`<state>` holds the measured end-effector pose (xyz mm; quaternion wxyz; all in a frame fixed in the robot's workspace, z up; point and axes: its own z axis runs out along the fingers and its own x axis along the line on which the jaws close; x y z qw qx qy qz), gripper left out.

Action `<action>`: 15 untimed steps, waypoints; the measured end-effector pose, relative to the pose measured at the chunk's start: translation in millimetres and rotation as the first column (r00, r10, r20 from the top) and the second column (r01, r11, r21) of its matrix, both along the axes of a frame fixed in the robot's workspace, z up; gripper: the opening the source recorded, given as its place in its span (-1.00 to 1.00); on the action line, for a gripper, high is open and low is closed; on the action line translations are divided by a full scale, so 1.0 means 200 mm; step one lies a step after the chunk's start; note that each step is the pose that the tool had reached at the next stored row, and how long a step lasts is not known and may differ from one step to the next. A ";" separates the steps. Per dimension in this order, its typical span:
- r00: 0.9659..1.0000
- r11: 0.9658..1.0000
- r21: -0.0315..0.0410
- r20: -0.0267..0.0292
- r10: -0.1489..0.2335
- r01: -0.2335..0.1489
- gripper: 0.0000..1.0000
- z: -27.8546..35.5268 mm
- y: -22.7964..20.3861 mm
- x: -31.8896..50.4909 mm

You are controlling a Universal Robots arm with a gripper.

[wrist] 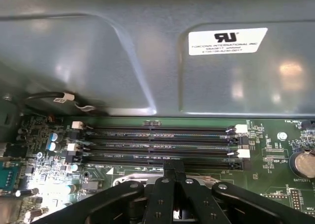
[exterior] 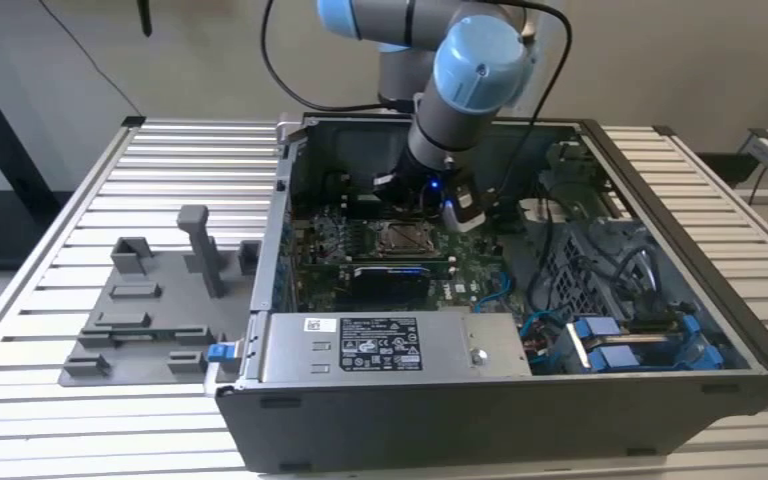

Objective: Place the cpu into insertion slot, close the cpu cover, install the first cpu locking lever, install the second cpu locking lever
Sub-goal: 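Install the first cpu locking lever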

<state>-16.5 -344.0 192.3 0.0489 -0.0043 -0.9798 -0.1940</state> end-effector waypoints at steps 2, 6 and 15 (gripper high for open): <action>1.000 1.000 0.000 0.000 0.000 0.000 -0.79 -0.002 0.000 0.005; 1.000 1.000 0.000 0.000 0.000 0.000 -0.79 -0.006 0.000 0.016; 1.000 1.000 0.000 0.000 0.000 0.000 -0.79 -0.017 0.000 0.035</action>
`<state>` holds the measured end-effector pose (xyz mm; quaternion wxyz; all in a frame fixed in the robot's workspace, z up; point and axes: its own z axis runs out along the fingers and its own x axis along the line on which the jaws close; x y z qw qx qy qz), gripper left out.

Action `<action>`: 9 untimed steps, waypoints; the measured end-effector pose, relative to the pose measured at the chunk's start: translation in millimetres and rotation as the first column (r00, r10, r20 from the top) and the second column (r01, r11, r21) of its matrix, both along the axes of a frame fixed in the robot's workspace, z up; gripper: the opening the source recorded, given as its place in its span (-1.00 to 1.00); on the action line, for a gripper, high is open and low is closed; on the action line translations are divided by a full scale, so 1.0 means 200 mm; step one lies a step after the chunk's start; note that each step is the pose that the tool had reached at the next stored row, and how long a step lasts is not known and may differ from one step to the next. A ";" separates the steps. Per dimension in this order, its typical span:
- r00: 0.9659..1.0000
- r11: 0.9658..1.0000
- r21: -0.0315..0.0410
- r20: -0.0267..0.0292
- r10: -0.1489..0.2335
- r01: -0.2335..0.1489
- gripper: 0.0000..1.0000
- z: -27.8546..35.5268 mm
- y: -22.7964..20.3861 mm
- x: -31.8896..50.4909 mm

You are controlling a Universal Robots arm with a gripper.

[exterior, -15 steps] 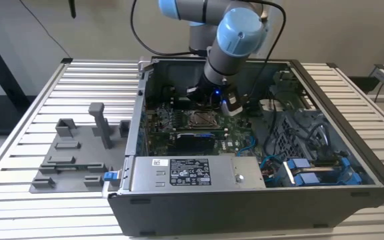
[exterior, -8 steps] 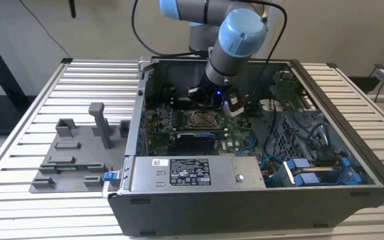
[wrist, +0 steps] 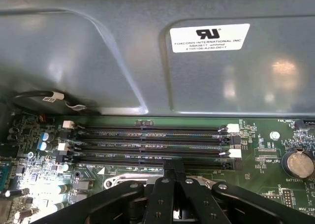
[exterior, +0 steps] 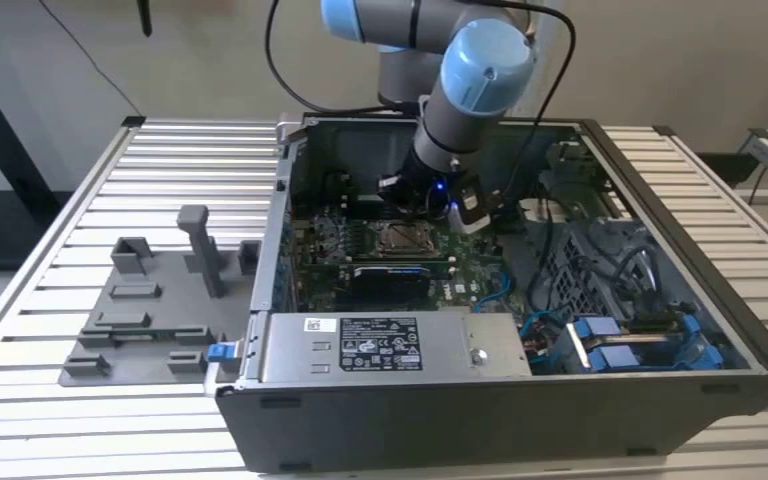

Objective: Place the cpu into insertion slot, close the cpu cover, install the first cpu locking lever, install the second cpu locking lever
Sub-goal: 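Install the first cpu locking lever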

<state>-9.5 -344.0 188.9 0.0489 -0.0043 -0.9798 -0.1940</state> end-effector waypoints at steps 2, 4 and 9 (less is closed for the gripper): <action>1.000 1.000 0.001 0.000 0.000 0.000 -0.79 -0.003 0.000 0.002; 1.000 1.000 0.004 0.000 0.000 0.000 -0.79 -0.007 0.000 0.003; 1.000 1.000 0.028 0.000 -0.001 0.001 -0.79 -0.008 0.000 0.003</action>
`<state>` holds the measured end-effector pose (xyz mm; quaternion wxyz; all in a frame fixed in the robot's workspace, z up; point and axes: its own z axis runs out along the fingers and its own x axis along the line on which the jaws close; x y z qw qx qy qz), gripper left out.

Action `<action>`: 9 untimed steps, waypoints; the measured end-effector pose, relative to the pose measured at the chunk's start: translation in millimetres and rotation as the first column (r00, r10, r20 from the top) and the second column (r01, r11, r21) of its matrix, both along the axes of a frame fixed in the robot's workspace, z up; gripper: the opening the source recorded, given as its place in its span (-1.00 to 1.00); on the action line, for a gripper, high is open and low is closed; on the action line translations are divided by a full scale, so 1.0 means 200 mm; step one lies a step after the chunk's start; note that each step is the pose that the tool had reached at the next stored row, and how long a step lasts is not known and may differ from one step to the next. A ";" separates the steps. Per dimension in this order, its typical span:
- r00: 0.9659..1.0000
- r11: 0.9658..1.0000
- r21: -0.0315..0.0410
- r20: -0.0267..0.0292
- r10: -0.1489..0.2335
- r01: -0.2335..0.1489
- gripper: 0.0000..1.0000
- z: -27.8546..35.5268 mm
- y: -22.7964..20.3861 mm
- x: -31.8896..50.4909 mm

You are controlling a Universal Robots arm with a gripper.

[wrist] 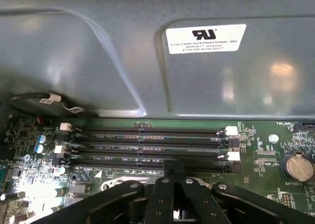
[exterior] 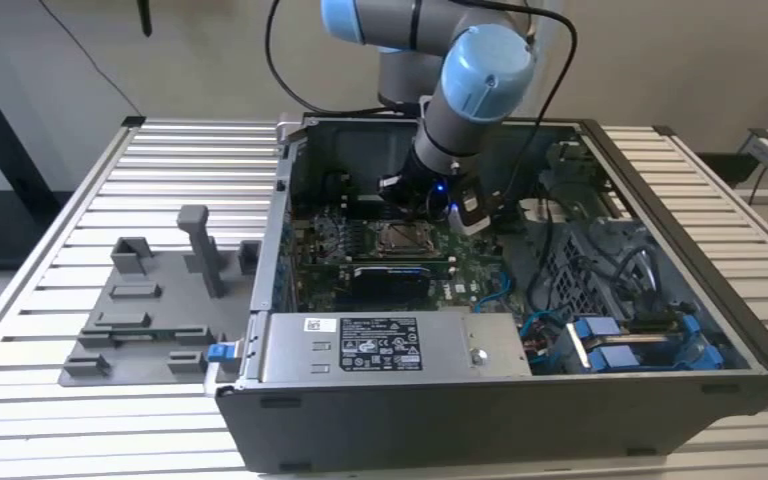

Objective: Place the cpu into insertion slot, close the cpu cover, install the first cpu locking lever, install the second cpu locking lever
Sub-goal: 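Install the first cpu locking lever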

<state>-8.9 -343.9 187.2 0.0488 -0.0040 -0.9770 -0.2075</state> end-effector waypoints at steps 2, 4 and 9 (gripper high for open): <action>1.000 1.000 0.000 0.000 0.000 0.000 -0.79 0.000 0.000 0.001; 1.000 1.000 0.001 -0.002 0.000 0.000 -0.79 0.002 0.001 0.002; 1.000 1.000 0.000 -0.012 0.000 0.000 -0.79 0.051 0.000 0.002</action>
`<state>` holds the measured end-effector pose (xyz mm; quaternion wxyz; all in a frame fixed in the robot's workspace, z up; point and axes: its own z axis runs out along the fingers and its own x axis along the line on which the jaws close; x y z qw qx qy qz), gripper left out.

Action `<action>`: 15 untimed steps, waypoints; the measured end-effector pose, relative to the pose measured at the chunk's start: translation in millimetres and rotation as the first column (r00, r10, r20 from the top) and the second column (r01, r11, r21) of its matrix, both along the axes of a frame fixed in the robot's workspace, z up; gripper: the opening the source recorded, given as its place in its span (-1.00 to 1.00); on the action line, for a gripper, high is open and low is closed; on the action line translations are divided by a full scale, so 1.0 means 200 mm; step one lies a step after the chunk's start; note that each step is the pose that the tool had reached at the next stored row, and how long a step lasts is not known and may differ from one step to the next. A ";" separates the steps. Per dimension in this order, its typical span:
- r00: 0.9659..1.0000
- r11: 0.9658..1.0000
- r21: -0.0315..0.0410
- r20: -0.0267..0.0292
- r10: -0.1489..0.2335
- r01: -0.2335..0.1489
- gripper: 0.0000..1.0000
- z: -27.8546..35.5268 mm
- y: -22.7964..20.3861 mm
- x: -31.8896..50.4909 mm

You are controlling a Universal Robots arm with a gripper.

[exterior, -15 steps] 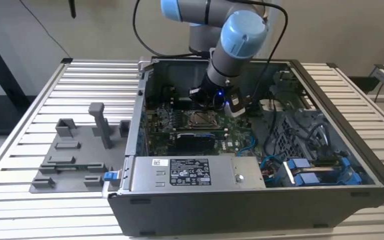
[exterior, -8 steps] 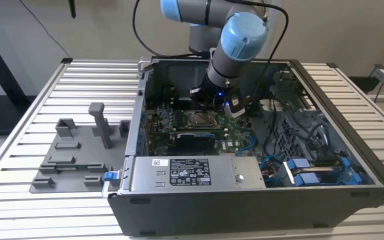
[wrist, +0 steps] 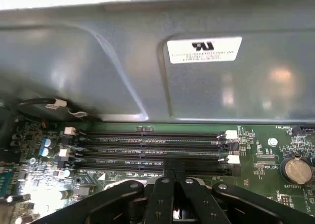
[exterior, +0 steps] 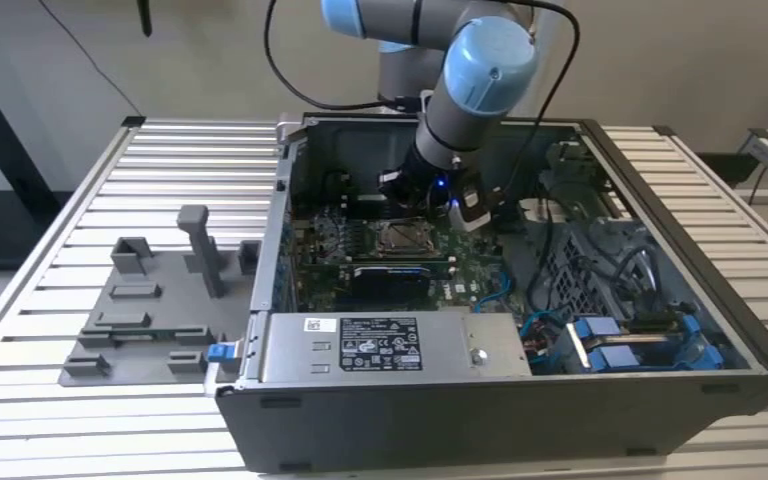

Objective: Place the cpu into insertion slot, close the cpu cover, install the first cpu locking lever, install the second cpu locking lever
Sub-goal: 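Install the first cpu locking lever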

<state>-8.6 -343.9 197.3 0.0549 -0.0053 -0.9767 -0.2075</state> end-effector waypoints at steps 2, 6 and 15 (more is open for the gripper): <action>1.000 1.000 0.000 -0.002 0.000 0.000 -0.79 0.031 0.000 0.000; 1.000 1.000 0.000 -0.003 0.000 0.000 -0.79 0.108 0.000 0.000; 1.000 1.000 0.000 0.006 0.000 0.000 -0.79 0.122 0.000 -0.091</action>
